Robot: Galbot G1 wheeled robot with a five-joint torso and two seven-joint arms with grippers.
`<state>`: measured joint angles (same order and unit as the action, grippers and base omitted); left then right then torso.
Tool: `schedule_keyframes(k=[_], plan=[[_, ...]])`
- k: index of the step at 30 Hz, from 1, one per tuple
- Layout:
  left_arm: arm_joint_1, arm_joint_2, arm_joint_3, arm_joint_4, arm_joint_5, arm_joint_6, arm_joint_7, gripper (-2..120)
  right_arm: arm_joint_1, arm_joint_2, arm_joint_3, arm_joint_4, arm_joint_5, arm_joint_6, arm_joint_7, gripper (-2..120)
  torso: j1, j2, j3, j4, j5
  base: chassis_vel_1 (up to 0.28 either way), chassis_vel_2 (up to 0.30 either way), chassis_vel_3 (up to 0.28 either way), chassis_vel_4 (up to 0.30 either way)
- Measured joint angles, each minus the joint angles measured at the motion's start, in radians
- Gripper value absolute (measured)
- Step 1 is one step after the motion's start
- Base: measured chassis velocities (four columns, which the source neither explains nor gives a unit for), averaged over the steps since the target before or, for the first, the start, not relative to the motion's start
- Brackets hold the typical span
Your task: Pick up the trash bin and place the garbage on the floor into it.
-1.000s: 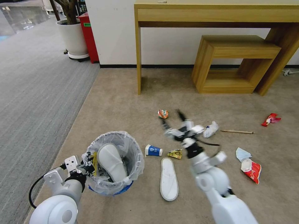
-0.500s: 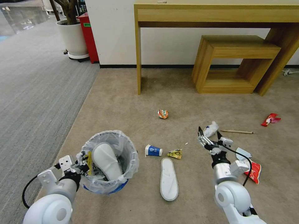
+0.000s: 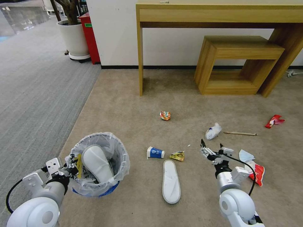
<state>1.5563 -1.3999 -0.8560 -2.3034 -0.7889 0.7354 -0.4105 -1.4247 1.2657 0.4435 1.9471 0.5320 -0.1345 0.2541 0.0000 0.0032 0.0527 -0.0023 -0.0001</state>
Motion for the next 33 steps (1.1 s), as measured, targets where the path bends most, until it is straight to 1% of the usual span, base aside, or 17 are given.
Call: schedule_keyframes(k=[2,4,5,6,7,8,10,11,14,15,17,19,22,23,26,29,33], plan=[[0.0,0.004,-0.007,0.009,-0.004,0.0,0.001,1,0.006,0.0,-0.027,-0.007,0.008,-0.038,0.011,100,0.0,0.0,0.0,0.0,0.0,0.0,0.0,0.0,0.0],[0.001,0.001,-0.006,0.015,-0.004,0.0,0.002,1,0.017,-0.002,-0.051,-0.012,0.033,-0.109,0.016,100,0.0,0.0,0.0,0.0,0.0,0.0,0.0,0.0,0.0],[0.001,0.001,-0.006,0.015,-0.004,0.0,0.002,1,0.017,-0.002,-0.051,-0.012,0.033,-0.109,0.016,100,0.0,0.0,0.0,0.0,0.0,0.0,0.0,0.0,0.0],[0.0,-0.006,-0.001,0.018,0.0,0.0,0.002,1,0.032,-0.004,-0.071,-0.022,0.074,-0.175,0.021,100,0.0,0.0,0.0,-0.0001,-0.0002,0.0,0.0,0.0,0.0],[0.0,-0.011,0.004,0.018,0.002,0.0,0.002,1,0.045,-0.003,-0.088,-0.039,0.101,-0.202,0.025,100,0.0,0.0,0.0,0.0,-0.0001,0.0,0.0,0.0,0.0],[0.0,-0.011,0.004,0.018,0.002,0.0,0.002,1,0.045,-0.003,-0.088,-0.039,0.101,-0.202,0.025,100,0.0,0.0,0.0,0.0,-0.0001,0.0,0.0,0.0,0.0],[0.0,-0.019,0.009,0.017,0.004,0.0,0.002,1,0.077,0.006,-0.128,-0.104,0.115,-0.218,0.014,100,0.0,0.0,0.0,-0.0001,-0.0002,0.0,0.0,0.0,0.0],[0.0,-0.019,0.009,0.017,0.004,0.0,0.002,1,0.077,0.006,-0.128,-0.104,0.115,-0.218,0.014,100,0.0,0.0,0.0,-0.0001,-0.0002,0.0,0.0,0.0,0.0],[0.001,-0.023,0.009,0.012,0.005,0.0,0.002,1,0.126,0.028,-0.18,-0.203,0.121,-0.233,-0.007,100,0.0,0.0,0.0,0.0,0.0,0.0,0.0,0.0,0.0],[0.001,-0.023,0.009,0.012,0.005,0.0,0.002,1,0.126,0.028,-0.18,-0.203,0.121,-0.233,-0.007,100,0.0,0.0,0.0,0.0,0.0,0.0,0.0,0.0,0.0],[0.003,-0.025,0.009,0.01,0.006,0.0,0.002,1,0.162,0.048,-0.208,-0.276,0.124,-0.242,-0.006,100,0.0,0.0,0.0,0.0,0.0001,0.0,0.0,0.0,0.0],[0.003,-0.026,0.009,0.009,0.008,0.0,0.002,1,0.176,0.057,-0.219,-0.305,0.127,-0.251,0.0,100,0.0,0.0,0.0,0.0,0.0001,0.0,0.0,0.0,0.0],[0.003,-0.03,0.01,0.007,0.01,0.0,0.002,1,0.208,0.081,-0.246,-0.372,0.177,-0.307,0.051,100,0.0,0.0,0.0,0.0001,0.0001,0.0,0.0,0.0,0.0],[0.003,-0.03,0.01,0.007,0.01,0.0,0.002,1,0.208,0.081,-0.246,-0.372,0.177,-0.307,0.051,100,0.0,0.0,0.0,0.0001,0.0001,0.0,0.0,0.0,0.0],[0.003,-0.032,0.01,0.007,0.012,0.0,0.001,1,0.211,0.088,-0.259,-0.391,0.24,-0.385,0.128,100,0.0,0.0,0.0,-0.0001,0.0001,0.0,0.0,0.0,0.0],[0.003,-0.032,0.01,0.008,0.013,0.0,0.001,1,0.206,0.086,-0.26,-0.39,0.253,-0.409,0.154,100,0.0,0.0,0.0,-0.0002,0.0,0.0,0.0,0.0,0.0],[0.002,-0.034,0.015,0.009,0.016,0.0,0.001,1,0.21,0.083,-0.258,-0.398,0.25,-0.412,0.157,100,0.0,0.0,0.0,-0.0001,0.0,0.0,0.0,0.0,0.0]])
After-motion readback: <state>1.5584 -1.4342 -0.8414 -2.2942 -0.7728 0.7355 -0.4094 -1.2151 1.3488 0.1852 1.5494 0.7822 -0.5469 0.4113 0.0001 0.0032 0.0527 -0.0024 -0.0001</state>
